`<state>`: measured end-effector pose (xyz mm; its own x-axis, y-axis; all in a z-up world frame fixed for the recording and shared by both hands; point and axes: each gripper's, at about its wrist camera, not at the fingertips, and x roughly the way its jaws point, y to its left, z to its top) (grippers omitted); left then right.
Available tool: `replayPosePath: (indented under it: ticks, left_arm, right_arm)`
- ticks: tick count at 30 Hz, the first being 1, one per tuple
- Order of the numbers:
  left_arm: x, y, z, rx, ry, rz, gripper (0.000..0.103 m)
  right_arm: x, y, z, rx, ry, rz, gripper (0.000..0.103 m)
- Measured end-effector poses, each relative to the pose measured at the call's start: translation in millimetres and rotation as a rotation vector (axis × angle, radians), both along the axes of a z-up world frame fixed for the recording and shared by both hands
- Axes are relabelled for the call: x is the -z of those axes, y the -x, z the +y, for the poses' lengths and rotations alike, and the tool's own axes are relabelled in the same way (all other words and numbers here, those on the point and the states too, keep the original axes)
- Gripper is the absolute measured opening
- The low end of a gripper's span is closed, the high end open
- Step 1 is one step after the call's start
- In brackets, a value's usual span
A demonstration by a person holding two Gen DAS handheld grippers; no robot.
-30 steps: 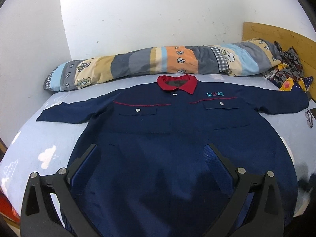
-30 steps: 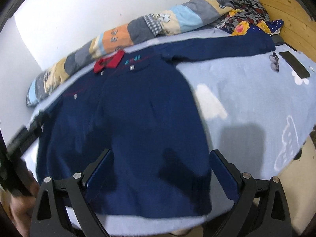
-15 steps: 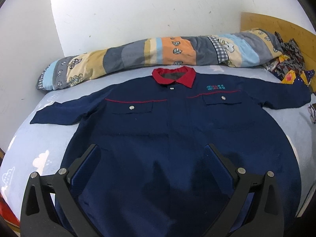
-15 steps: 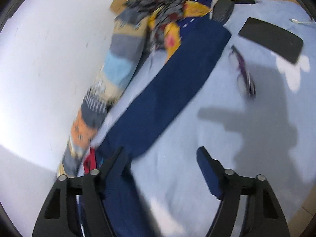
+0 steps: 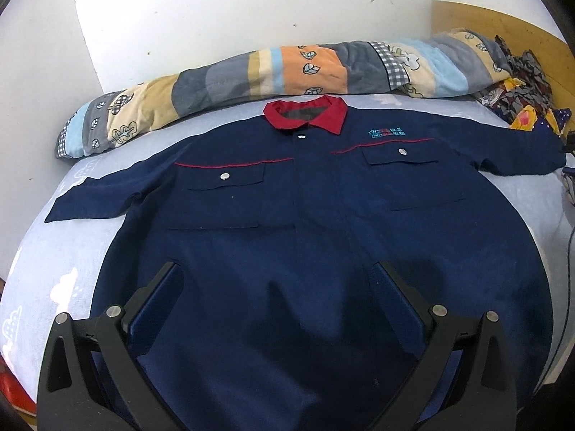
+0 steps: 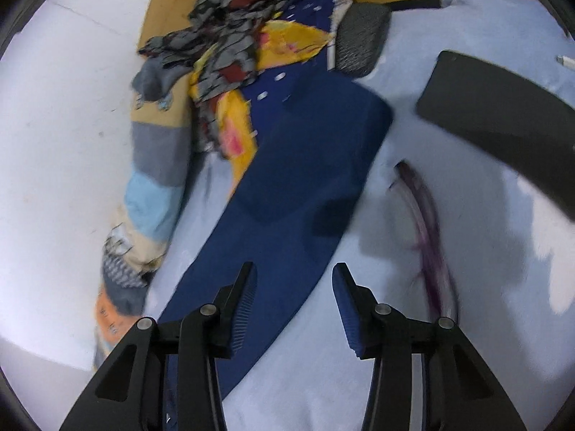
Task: Fold large clothes
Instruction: 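Move the right tool to the sleeve cuff by the headboard and grasp it, then lift the sleeve with the right tool and carry it across the shirt body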
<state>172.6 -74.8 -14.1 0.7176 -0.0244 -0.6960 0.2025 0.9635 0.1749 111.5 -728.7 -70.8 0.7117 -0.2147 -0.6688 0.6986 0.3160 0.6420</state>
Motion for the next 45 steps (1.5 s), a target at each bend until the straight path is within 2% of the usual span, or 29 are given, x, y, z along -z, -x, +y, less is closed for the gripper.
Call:
replayPosePath:
  ticks: [4,9,13,14,15,17,18,23,28,33,40,45]
  left_arm:
    - [4,-4,1,-0.003,0.002,0.017,0.103]
    - [6,-7,0,-0.003,0.000,0.026,0.103]
    - [9,-9,0,-0.003,0.009,0.042,0.103]
    - [11,-10,0,-0.003,0.009,0.046,0.103]
    - [12,-10,-1,-0.003,0.007,0.049,0.103]
    - [14,-11,-1,-0.004,0.006,0.056,0.103]
    - [14,-11,-1,-0.004,0.006,0.059,0.103]
    - [15,-10,-1,-0.006,0.010,0.061,0.103]
    - [10,-6,2,-0.009,0.019,0.043,0.103]
    - [2,-3,10,-0.020,0.035,0.021,0.103]
    - [-8,0,26,-0.046,0.051,-0.006,0.103]
    - [-17,2,46,-0.072,0.084,-0.020,0.103]
  right_arm:
    - [14,-2,-16,0.062,-0.007,0.038,0.048]
    - [16,-17,-36,0.078,0.053,0.054,0.048]
    - [26,-30,-58,0.097,0.038,0.080,0.046]
    - [29,-33,-61,0.086,0.038,0.081,0.043]
    - [31,-37,-65,0.072,0.044,0.088,0.028]
    - [30,-41,-66,0.037,0.065,0.091,0.013]
    - [27,-40,-64,0.036,0.089,0.084,0.010]
    - [-9,-38,-40,-0.007,0.216,0.040,0.005]
    - [-54,-34,-21,-0.030,0.255,-0.022,0.005]
    - [-101,-37,2,-0.073,0.311,-0.036,0.005]
    - [-168,-47,54,-0.142,0.370,-0.089,0.005]
    - [-220,-58,108,-0.207,0.431,-0.121,0.005]
